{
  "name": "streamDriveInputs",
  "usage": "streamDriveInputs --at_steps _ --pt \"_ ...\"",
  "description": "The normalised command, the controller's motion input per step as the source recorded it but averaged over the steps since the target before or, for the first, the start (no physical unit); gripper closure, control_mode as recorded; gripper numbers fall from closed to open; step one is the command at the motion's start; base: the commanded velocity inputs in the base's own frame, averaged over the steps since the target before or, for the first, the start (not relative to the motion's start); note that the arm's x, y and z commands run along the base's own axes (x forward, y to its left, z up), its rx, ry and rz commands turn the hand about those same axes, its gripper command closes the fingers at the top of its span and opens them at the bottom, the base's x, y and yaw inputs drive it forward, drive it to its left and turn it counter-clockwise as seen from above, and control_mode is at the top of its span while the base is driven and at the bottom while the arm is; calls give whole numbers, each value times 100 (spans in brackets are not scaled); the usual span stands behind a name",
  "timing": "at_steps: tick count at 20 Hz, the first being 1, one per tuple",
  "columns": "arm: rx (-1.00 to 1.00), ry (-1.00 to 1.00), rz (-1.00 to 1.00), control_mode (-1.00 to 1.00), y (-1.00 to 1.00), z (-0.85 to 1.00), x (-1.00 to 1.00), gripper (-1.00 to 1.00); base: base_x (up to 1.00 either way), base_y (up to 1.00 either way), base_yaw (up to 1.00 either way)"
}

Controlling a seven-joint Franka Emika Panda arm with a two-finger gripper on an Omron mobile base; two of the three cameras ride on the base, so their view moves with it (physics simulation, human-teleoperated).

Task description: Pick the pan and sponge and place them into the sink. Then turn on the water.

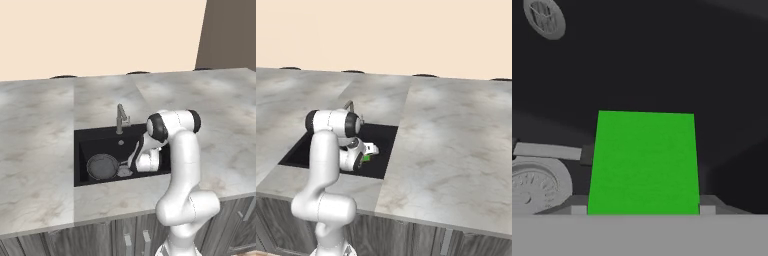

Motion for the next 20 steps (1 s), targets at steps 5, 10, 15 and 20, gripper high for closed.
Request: streamDriveInputs --at_steps 5,10,15,20 --pt "-3 9 3 -100 18 -66 24 100 0 0 0" --pt "-13 2 2 -100 5 -75 38 100 0 0 0" --pt "-6 0 0 -100 0 -49 29 100 0 0 0" --pt "0 0 0 -100 0 -46 34 -100 0 0 0"
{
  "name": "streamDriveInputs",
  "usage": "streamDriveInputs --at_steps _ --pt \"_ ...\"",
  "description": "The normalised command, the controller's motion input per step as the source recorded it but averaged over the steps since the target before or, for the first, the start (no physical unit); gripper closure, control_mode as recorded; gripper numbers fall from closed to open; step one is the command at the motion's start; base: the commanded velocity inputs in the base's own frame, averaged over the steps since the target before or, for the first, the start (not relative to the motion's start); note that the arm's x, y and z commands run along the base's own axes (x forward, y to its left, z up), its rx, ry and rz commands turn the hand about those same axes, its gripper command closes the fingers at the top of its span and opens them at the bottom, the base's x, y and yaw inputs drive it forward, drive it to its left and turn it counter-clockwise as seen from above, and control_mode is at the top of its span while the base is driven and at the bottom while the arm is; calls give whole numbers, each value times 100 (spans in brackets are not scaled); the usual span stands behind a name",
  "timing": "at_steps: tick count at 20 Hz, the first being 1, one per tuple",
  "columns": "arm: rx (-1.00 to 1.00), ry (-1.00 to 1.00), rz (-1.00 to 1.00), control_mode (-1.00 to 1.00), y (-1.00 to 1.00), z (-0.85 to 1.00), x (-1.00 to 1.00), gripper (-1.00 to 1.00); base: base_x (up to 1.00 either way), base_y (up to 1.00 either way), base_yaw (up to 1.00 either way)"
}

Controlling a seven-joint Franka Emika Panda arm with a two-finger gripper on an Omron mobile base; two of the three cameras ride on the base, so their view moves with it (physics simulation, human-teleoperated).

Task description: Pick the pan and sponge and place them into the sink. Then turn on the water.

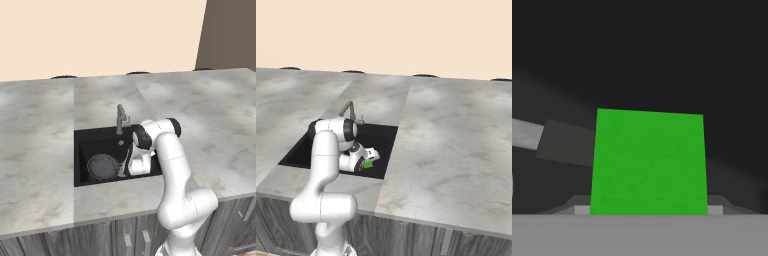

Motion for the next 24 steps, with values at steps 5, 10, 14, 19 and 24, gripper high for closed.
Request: streamDriveInputs --at_steps 5,10,14,19,24 --pt "8 -1 0 -100 0 -5 7 -100 0 0 0" --pt "8 -2 0 -100 0 0 0 -100 0 0 0" --pt "10 -7 0 -100 -5 11 -6 -100 0 0 0" --pt "9 -15 0 -100 -12 62 -30 -100 0 0 0" --pt "3 -15 0 -100 -9 54 -25 -100 0 0 0"
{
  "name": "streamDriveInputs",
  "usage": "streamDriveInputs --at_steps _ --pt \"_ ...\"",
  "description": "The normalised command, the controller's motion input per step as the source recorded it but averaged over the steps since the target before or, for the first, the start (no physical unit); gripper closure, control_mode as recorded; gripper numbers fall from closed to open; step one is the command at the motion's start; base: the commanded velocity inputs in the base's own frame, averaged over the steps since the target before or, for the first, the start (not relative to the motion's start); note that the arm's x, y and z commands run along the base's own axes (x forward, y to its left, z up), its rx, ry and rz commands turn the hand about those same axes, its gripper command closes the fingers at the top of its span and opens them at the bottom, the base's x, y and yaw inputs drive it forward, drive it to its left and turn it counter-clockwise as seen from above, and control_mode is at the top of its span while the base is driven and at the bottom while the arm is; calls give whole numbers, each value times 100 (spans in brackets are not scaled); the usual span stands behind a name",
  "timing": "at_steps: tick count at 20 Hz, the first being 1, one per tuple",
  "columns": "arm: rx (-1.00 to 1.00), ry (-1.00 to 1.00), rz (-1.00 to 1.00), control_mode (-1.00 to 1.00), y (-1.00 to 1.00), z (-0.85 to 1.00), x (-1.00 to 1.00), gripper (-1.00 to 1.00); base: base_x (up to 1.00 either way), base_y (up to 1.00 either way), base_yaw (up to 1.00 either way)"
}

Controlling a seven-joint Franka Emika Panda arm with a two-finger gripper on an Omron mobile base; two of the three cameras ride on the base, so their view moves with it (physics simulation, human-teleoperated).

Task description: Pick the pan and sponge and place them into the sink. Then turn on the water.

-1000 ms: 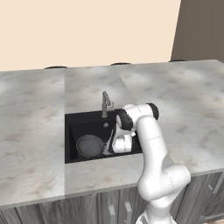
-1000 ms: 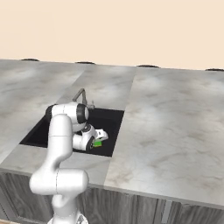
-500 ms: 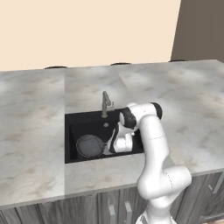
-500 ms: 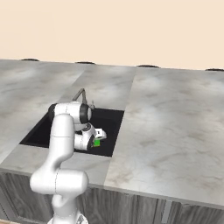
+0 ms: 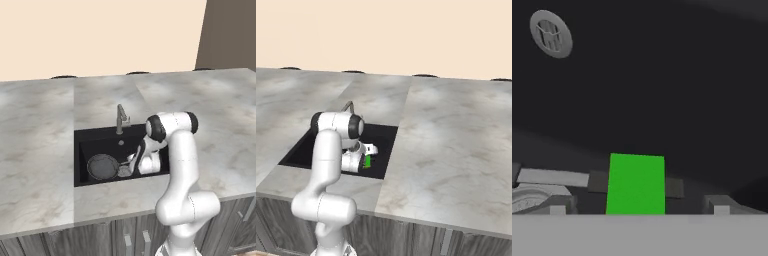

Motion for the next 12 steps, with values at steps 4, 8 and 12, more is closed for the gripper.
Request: streamDriveInputs --at_steps 4,8,12 --pt "6 -11 0 -100 -3 55 -25 -100 0 0 0" --pt "9 -6 0 -100 0 47 -9 -100 0 0 0" --pt "8 -1 0 -100 0 40 0 -100 0 0 0"
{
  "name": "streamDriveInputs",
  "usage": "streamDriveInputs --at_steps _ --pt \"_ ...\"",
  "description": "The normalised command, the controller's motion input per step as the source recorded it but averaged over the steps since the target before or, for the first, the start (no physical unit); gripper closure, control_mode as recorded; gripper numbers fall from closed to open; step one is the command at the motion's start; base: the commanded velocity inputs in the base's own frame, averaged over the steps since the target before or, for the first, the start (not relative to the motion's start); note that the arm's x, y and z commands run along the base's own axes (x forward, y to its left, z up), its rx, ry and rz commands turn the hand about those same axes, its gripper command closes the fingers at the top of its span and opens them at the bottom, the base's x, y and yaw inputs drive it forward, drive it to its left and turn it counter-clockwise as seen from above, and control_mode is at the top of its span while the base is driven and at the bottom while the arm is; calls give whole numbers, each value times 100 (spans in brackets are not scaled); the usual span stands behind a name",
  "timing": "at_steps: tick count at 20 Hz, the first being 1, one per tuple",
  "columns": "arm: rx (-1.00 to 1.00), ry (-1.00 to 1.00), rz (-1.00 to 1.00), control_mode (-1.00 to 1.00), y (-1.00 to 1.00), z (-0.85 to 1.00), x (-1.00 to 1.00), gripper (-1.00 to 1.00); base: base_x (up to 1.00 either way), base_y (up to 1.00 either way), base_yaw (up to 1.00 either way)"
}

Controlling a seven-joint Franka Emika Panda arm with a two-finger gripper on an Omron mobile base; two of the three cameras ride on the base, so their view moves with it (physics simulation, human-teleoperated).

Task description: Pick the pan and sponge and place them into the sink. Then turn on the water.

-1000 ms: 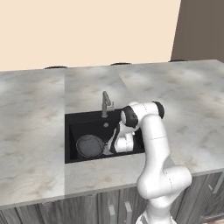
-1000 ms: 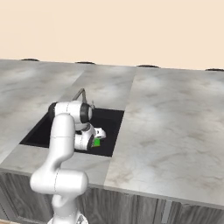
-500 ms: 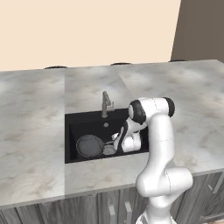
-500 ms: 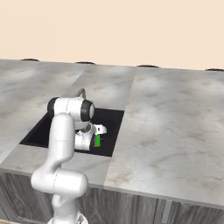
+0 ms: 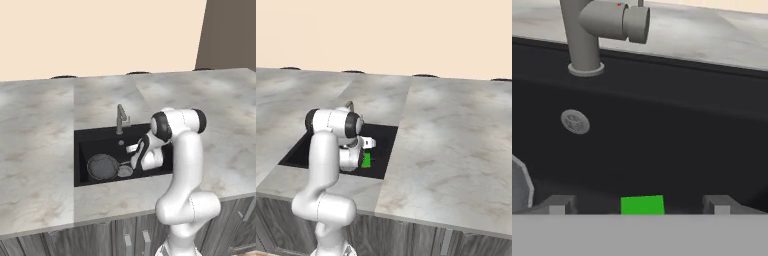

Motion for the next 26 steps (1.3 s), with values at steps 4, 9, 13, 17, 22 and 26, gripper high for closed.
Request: streamDriveInputs --at_steps 4,9,13,17,22,26 --pt "4 0 0 -100 0 33 1 -100 0 0 0" --pt "0 0 0 -100 -1 21 20 -100 0 0 0" --pt "6 0 0 -100 -6 30 17 -100 0 0 0" --pt "17 0 0 -100 -14 49 0 -100 0 0 0" --pt "18 0 0 -100 -14 32 9 -100 0 0 0" --pt "8 0 0 -100 -23 16 21 -100 0 0 0"
